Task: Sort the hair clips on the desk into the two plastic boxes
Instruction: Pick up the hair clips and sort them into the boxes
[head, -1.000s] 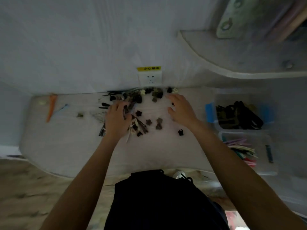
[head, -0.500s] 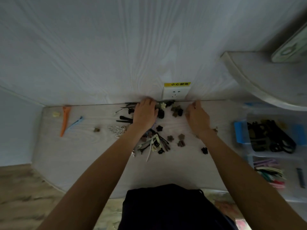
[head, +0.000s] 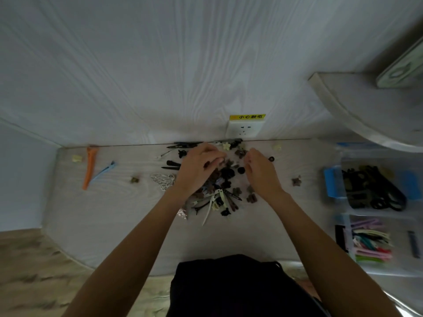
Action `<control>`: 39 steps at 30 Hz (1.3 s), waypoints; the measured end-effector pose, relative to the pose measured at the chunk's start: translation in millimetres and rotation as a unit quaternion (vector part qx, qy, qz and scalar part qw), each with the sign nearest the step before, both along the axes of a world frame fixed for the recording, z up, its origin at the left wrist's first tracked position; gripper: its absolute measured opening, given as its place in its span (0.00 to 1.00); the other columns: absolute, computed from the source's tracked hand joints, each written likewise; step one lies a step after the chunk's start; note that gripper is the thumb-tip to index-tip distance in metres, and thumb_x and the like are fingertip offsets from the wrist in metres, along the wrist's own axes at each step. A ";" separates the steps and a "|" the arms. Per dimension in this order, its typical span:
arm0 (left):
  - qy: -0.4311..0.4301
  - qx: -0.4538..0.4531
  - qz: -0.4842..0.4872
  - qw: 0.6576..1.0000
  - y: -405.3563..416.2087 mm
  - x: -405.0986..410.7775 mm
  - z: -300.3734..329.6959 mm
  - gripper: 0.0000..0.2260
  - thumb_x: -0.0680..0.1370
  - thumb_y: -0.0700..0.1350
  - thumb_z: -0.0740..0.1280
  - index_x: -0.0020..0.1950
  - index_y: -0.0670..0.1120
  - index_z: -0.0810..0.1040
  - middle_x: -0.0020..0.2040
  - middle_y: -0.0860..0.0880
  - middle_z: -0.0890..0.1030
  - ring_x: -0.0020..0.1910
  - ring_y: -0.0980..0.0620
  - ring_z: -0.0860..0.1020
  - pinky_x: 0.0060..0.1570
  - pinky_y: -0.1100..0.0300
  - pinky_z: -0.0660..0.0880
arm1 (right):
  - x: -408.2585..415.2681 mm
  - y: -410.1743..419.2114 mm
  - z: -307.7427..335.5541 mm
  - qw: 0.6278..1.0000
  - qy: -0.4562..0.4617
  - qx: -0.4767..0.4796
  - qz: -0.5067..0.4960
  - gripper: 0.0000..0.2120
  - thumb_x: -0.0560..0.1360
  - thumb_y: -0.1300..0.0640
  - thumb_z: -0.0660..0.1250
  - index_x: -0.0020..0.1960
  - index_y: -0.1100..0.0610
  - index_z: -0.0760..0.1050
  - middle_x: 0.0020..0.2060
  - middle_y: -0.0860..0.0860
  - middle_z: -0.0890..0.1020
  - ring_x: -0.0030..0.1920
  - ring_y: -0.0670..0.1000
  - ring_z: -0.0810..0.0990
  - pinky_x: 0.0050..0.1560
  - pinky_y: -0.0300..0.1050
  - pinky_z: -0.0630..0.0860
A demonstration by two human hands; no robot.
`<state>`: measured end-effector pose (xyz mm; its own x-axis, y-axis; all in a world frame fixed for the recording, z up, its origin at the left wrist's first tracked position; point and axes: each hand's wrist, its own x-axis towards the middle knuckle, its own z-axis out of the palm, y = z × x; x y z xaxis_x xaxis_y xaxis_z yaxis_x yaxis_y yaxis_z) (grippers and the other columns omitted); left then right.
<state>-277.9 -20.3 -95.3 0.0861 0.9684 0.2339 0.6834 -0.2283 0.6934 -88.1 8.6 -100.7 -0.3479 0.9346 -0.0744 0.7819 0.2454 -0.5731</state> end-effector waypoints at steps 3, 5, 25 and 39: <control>-0.058 -0.024 0.078 0.995 -2.7 -13.1 6.8 0.06 0.74 0.42 0.69 0.50 0.45 0.82 0.47 0.53 0.77 0.45 0.62 0.74 0.48 0.78 0.68 | -19.3 10.7 5.2 0.999 0.031 -0.016 0.021 0.03 0.76 0.67 0.57 0.45 0.60 0.66 0.38 0.57 0.74 0.37 0.53 0.71 0.36 0.46 0.65; -0.088 -0.052 0.112 0.988 -4.1 -22.9 9.4 0.05 0.73 0.41 0.70 0.48 0.45 0.83 0.46 0.53 0.80 0.45 0.61 0.77 0.49 0.76 0.70 | -29.7 16.2 4.1 0.999 0.012 -0.033 0.035 0.07 0.74 0.69 0.58 0.50 0.60 0.67 0.40 0.56 0.75 0.37 0.52 0.72 0.37 0.44 0.65; 0.046 -0.187 0.153 0.969 10.9 -117.3 -22.4 0.13 0.68 0.45 0.75 0.51 0.43 0.83 0.49 0.44 0.83 0.47 0.45 0.81 0.49 0.56 0.75 | -129.7 7.8 -22.9 0.983 -0.144 0.059 0.096 0.20 0.66 0.74 0.64 0.57 0.67 0.73 0.53 0.65 0.78 0.54 0.64 0.77 0.53 0.54 0.76; 0.046 -0.138 0.108 0.983 -0.6 -130.6 -26.5 0.08 0.73 0.41 0.70 0.51 0.44 0.82 0.48 0.45 0.83 0.47 0.47 0.79 0.48 0.57 0.74 | -146.1 23.9 -12.8 0.979 -0.185 0.023 0.080 0.15 0.74 0.64 0.61 0.61 0.62 0.73 0.59 0.61 0.77 0.60 0.61 0.72 0.60 0.53 0.70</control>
